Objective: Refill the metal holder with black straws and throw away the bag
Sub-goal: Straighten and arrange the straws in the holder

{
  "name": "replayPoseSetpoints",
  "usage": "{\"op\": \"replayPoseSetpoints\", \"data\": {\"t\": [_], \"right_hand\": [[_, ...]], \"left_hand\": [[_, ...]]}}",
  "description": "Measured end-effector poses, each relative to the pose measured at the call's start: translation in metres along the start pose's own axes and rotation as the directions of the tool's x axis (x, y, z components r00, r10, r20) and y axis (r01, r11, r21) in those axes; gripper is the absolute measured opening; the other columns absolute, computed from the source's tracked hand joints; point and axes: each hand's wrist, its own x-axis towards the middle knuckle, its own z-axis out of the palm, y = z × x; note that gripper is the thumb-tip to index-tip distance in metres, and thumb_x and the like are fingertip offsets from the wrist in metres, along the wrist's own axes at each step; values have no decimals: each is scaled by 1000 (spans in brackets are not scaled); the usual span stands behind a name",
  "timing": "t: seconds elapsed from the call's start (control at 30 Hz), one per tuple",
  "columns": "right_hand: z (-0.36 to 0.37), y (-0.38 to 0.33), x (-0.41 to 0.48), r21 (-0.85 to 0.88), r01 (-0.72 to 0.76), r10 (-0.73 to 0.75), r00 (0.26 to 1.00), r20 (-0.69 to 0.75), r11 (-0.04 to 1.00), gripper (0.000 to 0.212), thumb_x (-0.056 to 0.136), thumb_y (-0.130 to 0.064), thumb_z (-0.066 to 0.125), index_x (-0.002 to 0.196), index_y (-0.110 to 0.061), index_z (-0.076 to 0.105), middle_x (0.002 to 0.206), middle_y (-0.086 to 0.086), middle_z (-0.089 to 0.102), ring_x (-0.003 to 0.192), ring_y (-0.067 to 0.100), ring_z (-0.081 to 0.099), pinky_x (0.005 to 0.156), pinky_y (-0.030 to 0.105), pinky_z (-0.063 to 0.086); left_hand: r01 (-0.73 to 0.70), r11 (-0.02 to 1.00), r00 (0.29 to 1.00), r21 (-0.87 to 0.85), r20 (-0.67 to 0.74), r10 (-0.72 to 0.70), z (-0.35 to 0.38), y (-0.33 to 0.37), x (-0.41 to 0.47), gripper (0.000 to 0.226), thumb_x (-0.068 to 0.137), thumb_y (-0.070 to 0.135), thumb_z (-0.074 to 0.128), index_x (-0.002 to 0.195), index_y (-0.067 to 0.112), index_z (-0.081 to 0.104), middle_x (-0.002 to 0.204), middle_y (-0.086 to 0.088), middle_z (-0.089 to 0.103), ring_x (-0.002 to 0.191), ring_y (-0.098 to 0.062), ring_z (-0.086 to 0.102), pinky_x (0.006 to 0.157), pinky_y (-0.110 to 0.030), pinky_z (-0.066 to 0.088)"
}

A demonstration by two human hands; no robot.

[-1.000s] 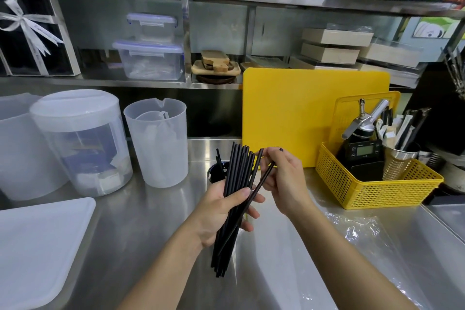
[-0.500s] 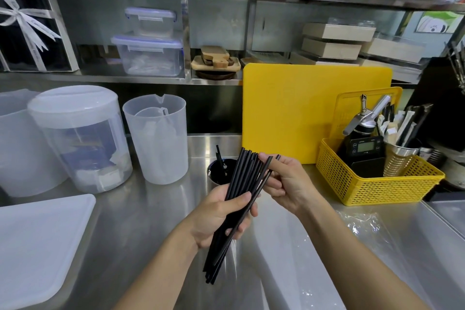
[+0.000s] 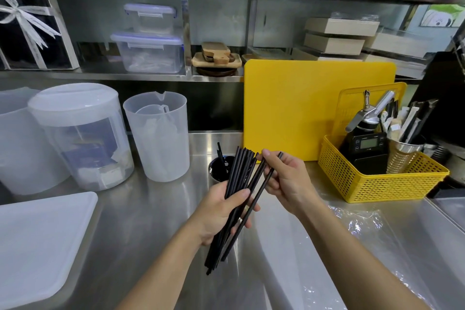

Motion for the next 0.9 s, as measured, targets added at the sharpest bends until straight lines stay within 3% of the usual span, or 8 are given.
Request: {"op": "replayPoseSetpoints", "data": {"t": [0.13,0.23,0.4,0.53,0.73,0.83,0.9], "right_hand": [[-2,0,0,-39,7,-5,999,48,999,17,84,-18,61,68,-12,65,50,1,50,30,6,32,34,12,23],[-1,2,1,-31,6,-6,1000,19,1000,17,78,-22,65,63,-15,61,43,-2,41,30,5,26,32,12,20],[3,9,3,-53,48,-50,998,-41,997,24,73,-27,69,62,-14,51,38,-5,39,27,5,24,31,13,19],[7,11,4,-55,65,-69,995,-76,996,28,70,-30,70,61,-16,48,39,-4,38,28,5,23,31,12,19],[14,16,-1,-159,68,-80,995,-66,985,43,93,-38,48,52,-23,51,40,-7,38,31,7,24,33,17,17],[16,19,-2,-199,15,-32,996,-83,980,43,96,-38,43,57,-28,56,43,-8,39,35,6,28,35,18,19],[14,16,-1,-167,-41,43,999,10,985,28,96,-35,45,81,-13,57,46,-4,35,37,7,23,36,18,19]], "left_hand": [[8,998,1000,-58,17,-7,0,-1,-1,12,91,15,49,94,4,52,72,-11,67,46,-19,58,33,-21,36],[34,992,998,-124,52,-28,0,0,-1,17,87,18,53,97,4,54,77,-13,67,52,-21,62,36,-22,41],[85,961,991,-264,123,-53,3,-2,-1,14,81,17,61,91,9,55,68,-5,59,43,-10,45,36,-17,32],[54,966,997,-251,66,-39,5,-3,1,21,78,18,64,89,5,52,67,-7,62,39,-10,42,33,-16,30],[36,985,999,-168,46,-28,4,-2,0,15,91,15,50,92,1,54,71,-11,69,35,-11,44,32,-15,32],[45,988,999,-147,30,-41,5,-2,0,17,94,14,46,85,3,54,69,-13,65,33,-10,40,32,-16,31],[44,985,999,-167,4,-44,4,-2,0,17,94,14,46,84,2,53,72,-17,61,35,-11,39,31,-16,29]]}}
